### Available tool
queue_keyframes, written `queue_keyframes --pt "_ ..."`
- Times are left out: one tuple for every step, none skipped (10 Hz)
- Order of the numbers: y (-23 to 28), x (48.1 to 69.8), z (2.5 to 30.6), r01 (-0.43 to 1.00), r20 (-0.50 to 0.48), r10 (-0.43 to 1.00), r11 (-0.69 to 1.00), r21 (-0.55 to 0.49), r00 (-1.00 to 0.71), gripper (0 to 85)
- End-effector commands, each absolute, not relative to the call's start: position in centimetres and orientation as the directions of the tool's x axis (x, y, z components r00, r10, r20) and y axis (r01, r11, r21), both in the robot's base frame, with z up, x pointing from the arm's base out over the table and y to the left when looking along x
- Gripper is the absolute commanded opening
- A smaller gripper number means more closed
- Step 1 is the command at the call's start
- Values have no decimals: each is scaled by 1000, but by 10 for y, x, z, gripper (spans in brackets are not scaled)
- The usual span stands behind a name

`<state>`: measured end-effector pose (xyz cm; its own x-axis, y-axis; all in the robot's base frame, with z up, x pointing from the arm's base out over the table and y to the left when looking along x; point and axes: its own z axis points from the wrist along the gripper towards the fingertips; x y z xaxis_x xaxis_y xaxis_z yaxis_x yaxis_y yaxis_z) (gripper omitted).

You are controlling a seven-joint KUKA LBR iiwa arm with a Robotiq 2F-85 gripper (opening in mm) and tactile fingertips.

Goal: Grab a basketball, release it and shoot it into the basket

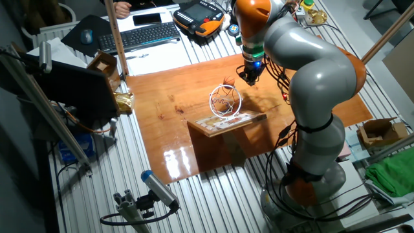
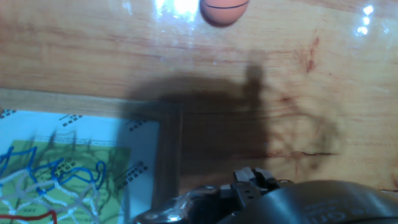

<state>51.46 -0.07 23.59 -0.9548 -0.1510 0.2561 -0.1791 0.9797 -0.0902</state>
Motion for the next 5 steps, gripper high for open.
queue_keyframes --pt "-1 515 236 -184 257 -157 979 -87 -954 10" --pt "-1 515 236 -185 260 -158 979 -86 -953 10" --pt "-1 515 236 -185 260 -158 979 -84 -953 10" --pt "-1 515 236 -177 254 -151 981 -83 -955 10" --pt "-1 515 236 -168 240 -143 982 -87 -960 7"
